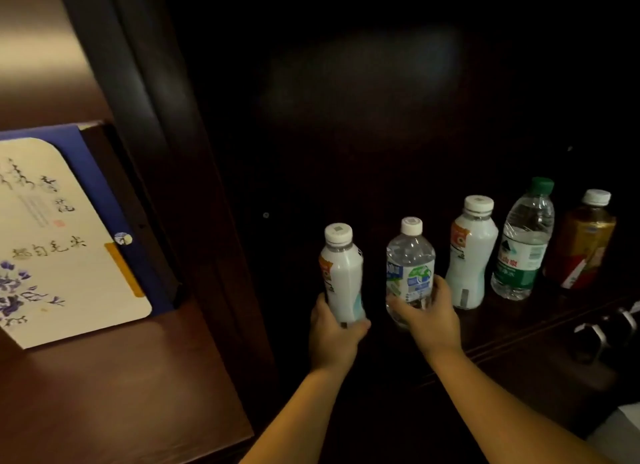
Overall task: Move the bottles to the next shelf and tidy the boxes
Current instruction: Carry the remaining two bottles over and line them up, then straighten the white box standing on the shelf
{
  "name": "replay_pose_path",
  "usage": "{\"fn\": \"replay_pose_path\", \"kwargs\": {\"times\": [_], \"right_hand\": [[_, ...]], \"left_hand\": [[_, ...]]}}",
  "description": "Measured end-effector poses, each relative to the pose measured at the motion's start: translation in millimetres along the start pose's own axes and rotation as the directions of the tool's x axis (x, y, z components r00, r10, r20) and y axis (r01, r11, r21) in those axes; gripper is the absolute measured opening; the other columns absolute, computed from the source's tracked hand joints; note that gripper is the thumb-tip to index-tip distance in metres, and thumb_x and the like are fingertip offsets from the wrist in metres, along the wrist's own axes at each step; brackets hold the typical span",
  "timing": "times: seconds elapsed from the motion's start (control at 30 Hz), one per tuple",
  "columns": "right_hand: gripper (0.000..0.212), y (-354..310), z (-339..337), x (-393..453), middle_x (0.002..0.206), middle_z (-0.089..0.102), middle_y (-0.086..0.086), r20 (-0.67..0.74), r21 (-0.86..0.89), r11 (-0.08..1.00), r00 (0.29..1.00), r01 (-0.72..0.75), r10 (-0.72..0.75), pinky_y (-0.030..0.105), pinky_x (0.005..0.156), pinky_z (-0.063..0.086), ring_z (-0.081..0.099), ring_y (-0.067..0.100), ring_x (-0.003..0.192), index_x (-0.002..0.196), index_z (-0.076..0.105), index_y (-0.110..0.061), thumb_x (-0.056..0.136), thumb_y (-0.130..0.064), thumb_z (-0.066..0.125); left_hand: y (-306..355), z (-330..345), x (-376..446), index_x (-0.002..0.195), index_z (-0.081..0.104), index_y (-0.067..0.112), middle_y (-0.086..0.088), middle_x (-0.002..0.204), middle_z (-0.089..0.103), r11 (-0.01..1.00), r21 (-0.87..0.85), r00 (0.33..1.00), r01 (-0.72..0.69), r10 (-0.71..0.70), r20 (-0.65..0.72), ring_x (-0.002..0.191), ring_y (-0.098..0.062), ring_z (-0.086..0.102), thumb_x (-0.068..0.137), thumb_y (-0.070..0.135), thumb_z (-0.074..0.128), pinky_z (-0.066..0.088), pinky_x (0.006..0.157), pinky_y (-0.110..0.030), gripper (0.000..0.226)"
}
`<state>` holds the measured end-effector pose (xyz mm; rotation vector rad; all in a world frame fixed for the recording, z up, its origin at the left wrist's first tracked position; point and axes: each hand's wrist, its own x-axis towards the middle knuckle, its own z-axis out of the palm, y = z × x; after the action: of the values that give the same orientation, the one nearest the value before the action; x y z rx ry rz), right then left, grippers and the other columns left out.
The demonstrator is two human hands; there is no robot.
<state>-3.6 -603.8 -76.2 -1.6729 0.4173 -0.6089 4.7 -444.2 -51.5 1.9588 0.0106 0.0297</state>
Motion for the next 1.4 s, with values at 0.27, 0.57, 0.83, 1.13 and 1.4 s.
{"fn": "replay_pose_path", "kwargs": {"times": [0.27,0.57,0.83,1.13,1.4], "right_hand": [[0.058,-62.7,-3.4,-55.5,0.098,0.06,-0.033,-0.096,-0.082,0.983,0.981,0.162,-0.17,0.015,0.073,0.041,0.057,-0.014,0.091,0.118,0.046,-0.047,0.07,-0.042,0.079],[0.07,-144.3,47.7,-169.6,0.128,0.056,-0.007,-0.139,-0.111,0.965,0.958,0.238,-0.252,0.035,0.094,0.046,0.053,0.013,0.118,0.138,0.044,-0.031,0.076,-0.05,0.071],[0.059,-206.3,138.0,-280.3,0.117,0.051,-0.013,-0.171,-0.087,0.965,0.951,0.247,-0.259,0.029,0.081,0.041,0.054,0.011,0.105,0.136,0.047,-0.031,0.083,-0.049,0.066],[0.062,-238.8,266.2,-322.0,0.129,0.056,-0.001,0.026,-0.072,0.966,0.969,0.248,-0.247,0.029,0.08,0.044,0.054,0.014,0.111,0.138,0.047,-0.026,0.082,-0.045,0.068],[0.067,-213.2,321.8,-282.6,0.132,0.055,0.004,0.082,-0.074,0.979,0.979,0.19,-0.184,0.035,0.086,0.047,0.054,0.018,0.114,0.139,0.044,-0.025,0.08,-0.041,0.072]], "left_hand": [[13.2,-56.6,-35.9,0.152,0.008,0.024,0.002,0.158,0.019,0.995,-0.033,0.977,-0.096,0.1,0.188,0.143,-0.02,0.023,0.077,0.041,0.074,0.028,0.111,-0.034,0.102],[17.3,-178.5,-100.5,0.139,0.038,0.027,0.006,0.127,0.053,0.922,-0.209,0.892,-0.326,0.373,0.254,0.107,-0.008,0.054,0.068,0.054,0.075,0.047,0.086,-0.025,0.085],[-38.1,-399.4,-85.8,0.136,0.04,0.022,0.003,0.118,0.052,0.937,-0.133,0.946,-0.322,0.324,-0.007,0.104,-0.016,0.055,0.078,0.05,0.071,0.046,0.075,-0.029,0.072],[-103.2,-580.1,-64.4,0.138,0.04,0.017,-0.007,0.129,0.055,0.976,0.028,0.926,-0.217,0.214,-0.31,0.1,-0.018,0.054,0.076,0.052,0.07,0.048,0.086,-0.039,0.077],[-148.0,-600.1,-18.1,0.141,0.036,0.02,-0.009,0.137,0.05,0.991,0.031,0.932,-0.127,0.13,-0.338,0.108,-0.019,0.052,0.078,0.05,0.069,0.049,0.091,-0.044,0.077]]}}
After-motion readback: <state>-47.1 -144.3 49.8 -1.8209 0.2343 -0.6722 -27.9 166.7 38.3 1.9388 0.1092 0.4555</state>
